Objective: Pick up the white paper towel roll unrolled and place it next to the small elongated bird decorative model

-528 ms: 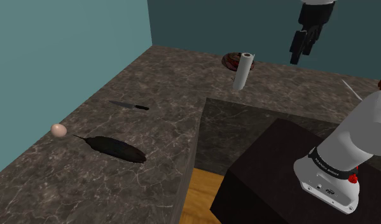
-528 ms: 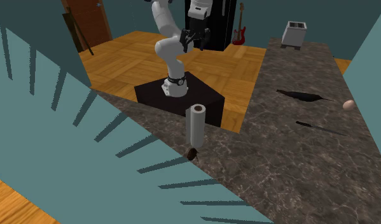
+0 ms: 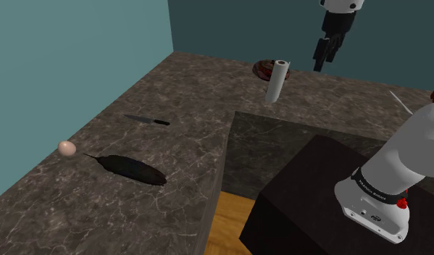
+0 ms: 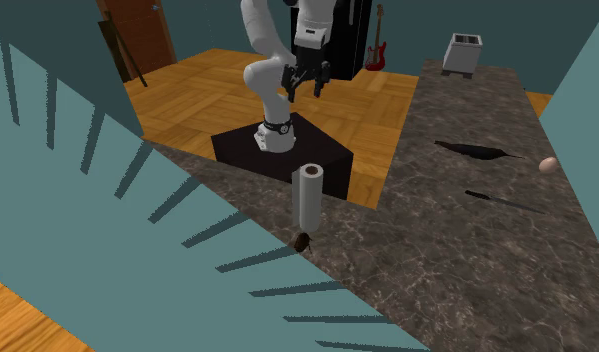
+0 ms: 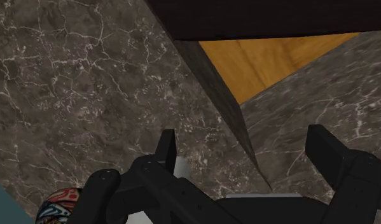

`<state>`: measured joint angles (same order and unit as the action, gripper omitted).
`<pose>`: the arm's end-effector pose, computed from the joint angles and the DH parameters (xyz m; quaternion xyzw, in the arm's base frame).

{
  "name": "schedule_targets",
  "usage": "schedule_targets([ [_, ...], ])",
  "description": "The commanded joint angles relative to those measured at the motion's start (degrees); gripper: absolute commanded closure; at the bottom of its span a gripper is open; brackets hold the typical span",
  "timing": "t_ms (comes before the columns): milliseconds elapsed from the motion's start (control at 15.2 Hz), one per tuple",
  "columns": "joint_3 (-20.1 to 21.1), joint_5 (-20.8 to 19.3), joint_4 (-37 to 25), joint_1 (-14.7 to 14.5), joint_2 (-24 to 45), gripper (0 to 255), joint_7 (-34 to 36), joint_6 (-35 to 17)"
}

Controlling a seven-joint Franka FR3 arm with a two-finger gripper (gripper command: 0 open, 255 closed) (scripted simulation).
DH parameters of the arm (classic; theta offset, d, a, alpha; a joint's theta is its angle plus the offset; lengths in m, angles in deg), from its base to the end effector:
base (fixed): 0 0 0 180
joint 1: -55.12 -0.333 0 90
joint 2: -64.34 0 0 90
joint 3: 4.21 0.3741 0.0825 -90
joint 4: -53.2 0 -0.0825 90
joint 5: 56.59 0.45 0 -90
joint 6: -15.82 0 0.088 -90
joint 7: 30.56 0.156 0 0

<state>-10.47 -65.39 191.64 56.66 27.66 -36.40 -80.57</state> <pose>0.3676 -0.0761 0.5066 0.9979 0.0074 -0.0521 0.0378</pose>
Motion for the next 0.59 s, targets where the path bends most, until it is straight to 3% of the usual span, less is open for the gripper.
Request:
schedule_targets([
  [0,-1.62,-0.61,-1.01,0.07,3.51,0,-2.02,-3.77],
  [528,-7.21,0.23,-8.10,-0.43,18.68,0,-10.22,-16.24],
])
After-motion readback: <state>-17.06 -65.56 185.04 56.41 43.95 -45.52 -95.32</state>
